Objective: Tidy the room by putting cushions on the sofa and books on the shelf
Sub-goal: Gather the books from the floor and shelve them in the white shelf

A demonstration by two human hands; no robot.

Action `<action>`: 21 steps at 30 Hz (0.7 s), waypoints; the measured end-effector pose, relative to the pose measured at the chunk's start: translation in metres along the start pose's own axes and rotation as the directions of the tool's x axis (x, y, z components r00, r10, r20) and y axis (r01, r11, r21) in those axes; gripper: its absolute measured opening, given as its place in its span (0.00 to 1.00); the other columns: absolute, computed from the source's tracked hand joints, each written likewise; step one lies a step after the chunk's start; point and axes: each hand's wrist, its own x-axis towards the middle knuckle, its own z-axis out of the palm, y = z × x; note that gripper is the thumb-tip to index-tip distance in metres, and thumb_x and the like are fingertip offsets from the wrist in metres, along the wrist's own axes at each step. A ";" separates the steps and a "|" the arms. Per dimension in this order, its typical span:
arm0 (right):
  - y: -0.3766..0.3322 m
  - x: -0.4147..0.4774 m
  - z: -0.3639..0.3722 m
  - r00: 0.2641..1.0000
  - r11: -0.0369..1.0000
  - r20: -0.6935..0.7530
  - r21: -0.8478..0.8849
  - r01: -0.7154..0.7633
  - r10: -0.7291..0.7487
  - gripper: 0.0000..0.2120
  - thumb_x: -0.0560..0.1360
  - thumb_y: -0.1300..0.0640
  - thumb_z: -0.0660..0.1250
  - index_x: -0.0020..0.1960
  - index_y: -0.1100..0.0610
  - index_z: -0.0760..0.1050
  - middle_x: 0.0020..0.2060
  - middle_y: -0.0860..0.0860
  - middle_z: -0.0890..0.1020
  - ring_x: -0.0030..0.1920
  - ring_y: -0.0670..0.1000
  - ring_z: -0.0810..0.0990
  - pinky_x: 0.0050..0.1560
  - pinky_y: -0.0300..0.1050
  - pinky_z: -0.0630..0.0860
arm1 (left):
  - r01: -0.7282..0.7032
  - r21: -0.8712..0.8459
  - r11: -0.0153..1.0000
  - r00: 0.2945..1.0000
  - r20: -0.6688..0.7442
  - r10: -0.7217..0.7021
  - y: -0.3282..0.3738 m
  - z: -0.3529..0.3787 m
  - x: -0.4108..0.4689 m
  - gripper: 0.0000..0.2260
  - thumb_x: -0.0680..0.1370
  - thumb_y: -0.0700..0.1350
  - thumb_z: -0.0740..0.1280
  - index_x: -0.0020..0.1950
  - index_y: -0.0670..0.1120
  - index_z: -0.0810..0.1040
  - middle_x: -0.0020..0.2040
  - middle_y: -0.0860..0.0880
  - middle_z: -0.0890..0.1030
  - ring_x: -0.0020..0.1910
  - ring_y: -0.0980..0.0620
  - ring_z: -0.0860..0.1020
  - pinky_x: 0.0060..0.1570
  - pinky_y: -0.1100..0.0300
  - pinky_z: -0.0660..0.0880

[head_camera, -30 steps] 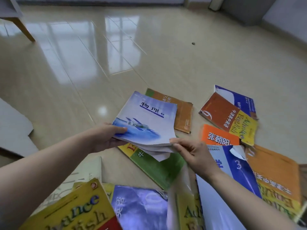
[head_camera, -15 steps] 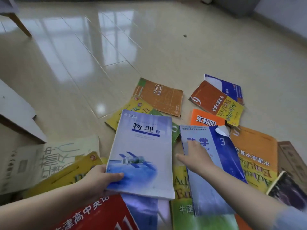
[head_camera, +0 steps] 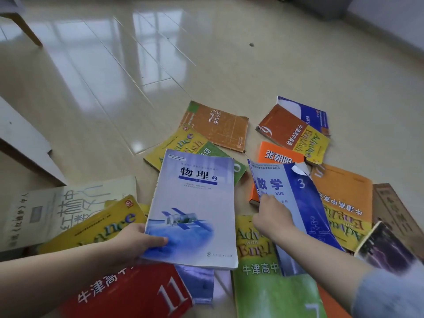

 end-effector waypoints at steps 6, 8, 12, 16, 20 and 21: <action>0.015 -0.005 -0.028 0.995 0.965 -0.051 0.246 0.090 -0.080 0.09 0.73 0.58 0.65 0.34 0.59 0.74 0.35 0.54 0.80 0.39 0.57 0.77 0.32 0.45 0.72 | -0.045 -0.008 0.999 0.998 -0.043 0.045 -0.006 0.004 -0.002 0.06 0.76 0.34 0.67 0.52 0.36 0.79 0.46 0.36 0.84 0.43 0.38 0.82 0.44 0.46 0.81; 0.010 -0.013 -0.044 0.989 0.933 -0.132 0.340 0.115 -0.074 0.10 0.72 0.56 0.67 0.39 0.63 0.79 0.37 0.57 0.82 0.40 0.58 0.80 0.39 0.50 0.77 | -0.040 -0.026 0.999 0.999 -0.026 0.039 -0.006 0.004 -0.002 0.05 0.76 0.34 0.67 0.52 0.36 0.79 0.44 0.37 0.84 0.37 0.42 0.83 0.36 0.52 0.82; -0.032 -0.038 -0.059 0.965 0.819 -0.203 0.517 0.248 -0.164 0.07 0.73 0.58 0.66 0.42 0.60 0.80 0.39 0.53 0.84 0.42 0.54 0.81 0.41 0.52 0.81 | -0.036 -0.045 0.998 0.999 -0.013 0.036 -0.005 0.004 -0.005 0.05 0.77 0.33 0.66 0.52 0.36 0.78 0.44 0.37 0.84 0.33 0.45 0.83 0.34 0.53 0.81; -0.069 -0.047 -0.041 0.951 0.648 0.121 0.756 0.097 -0.283 0.20 0.78 0.52 0.65 0.68 0.56 0.74 0.58 0.48 0.80 0.52 0.50 0.82 0.52 0.47 0.81 | -0.024 -0.051 0.998 1.000 -0.015 0.023 -0.002 0.006 -0.010 0.04 0.77 0.34 0.65 0.51 0.37 0.78 0.46 0.38 0.84 0.41 0.42 0.83 0.44 0.47 0.81; -0.033 -0.030 -0.015 0.988 0.918 0.100 0.392 0.067 -0.115 0.21 0.76 0.49 0.64 0.65 0.58 0.71 0.60 0.51 0.74 0.61 0.53 0.72 0.58 0.45 0.69 | 0.001 -0.024 1.000 1.000 -0.027 -0.002 -0.001 0.005 -0.011 0.05 0.77 0.34 0.66 0.51 0.37 0.78 0.47 0.37 0.84 0.50 0.37 0.82 0.55 0.40 0.76; -0.020 -0.026 -0.009 0.993 0.943 0.108 0.332 0.003 -0.042 0.21 0.76 0.49 0.64 0.64 0.58 0.70 0.61 0.53 0.73 0.61 0.55 0.72 0.57 0.47 0.69 | 0.006 -0.014 1.000 1.000 -0.029 -0.007 -0.002 0.004 -0.009 0.05 0.77 0.34 0.66 0.52 0.37 0.78 0.47 0.38 0.84 0.50 0.37 0.82 0.56 0.39 0.76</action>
